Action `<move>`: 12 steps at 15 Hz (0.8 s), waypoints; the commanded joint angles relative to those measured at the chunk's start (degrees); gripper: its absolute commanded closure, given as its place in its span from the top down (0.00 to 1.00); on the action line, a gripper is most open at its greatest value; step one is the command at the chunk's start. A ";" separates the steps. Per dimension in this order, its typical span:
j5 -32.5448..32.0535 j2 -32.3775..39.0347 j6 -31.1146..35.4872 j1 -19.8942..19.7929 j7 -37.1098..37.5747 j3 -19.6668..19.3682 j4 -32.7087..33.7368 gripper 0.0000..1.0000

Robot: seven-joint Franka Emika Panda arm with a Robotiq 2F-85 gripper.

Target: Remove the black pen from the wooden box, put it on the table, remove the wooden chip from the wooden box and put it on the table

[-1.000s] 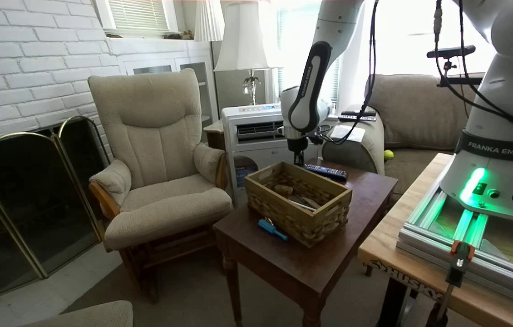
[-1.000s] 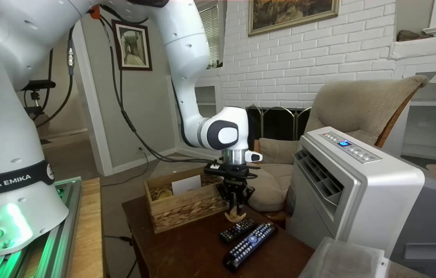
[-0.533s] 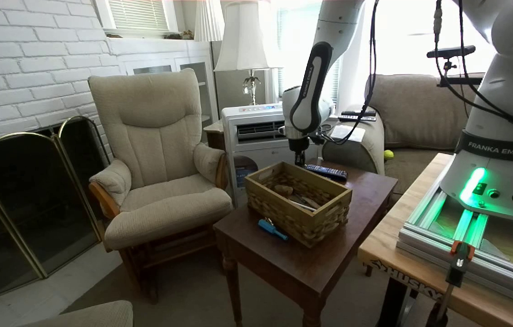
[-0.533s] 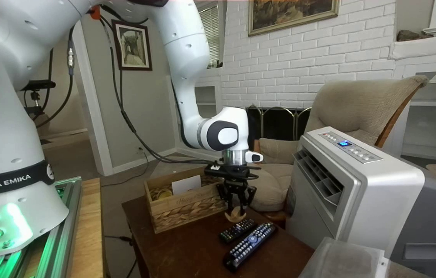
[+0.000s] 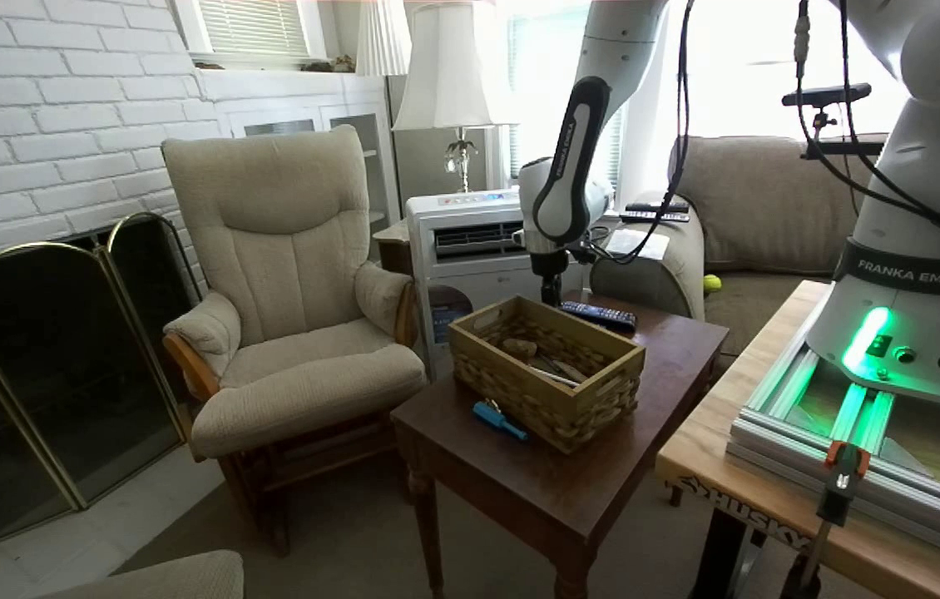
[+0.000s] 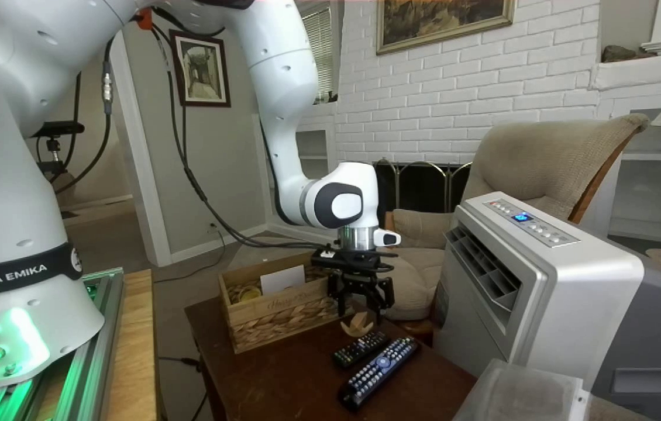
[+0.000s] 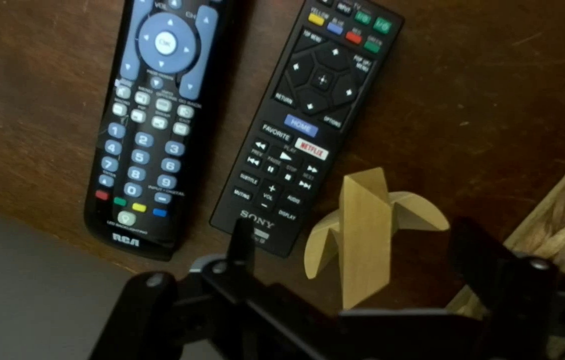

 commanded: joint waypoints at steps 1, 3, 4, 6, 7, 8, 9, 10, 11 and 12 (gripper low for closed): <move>-1.24 -1.75 0.65 -0.53 -0.08 -0.22 -1.51 1.00; -1.33 -2.80 0.95 -0.95 -0.38 -0.30 -2.04 1.00; -1.39 -3.67 1.43 -1.00 -0.25 -0.46 -2.65 1.00; -1.04 -5.88 2.20 -2.56 -1.33 0.47 -4.09 1.00; -0.83 -7.17 2.30 -3.33 -1.86 1.00 -4.88 1.00; -0.48 -8.61 1.82 -3.98 -2.21 1.51 -5.59 1.00; 0.14 -9.93 0.53 -3.81 -1.16 1.31 -6.06 1.00; 0.07 -11.40 -0.07 -2.08 1.45 -0.45 -6.70 1.00; 0.26 -12.94 -0.50 -1.51 2.79 -1.02 -7.55 1.00; 0.28 -14.57 -0.99 -0.44 4.66 -1.95 -8.60 1.00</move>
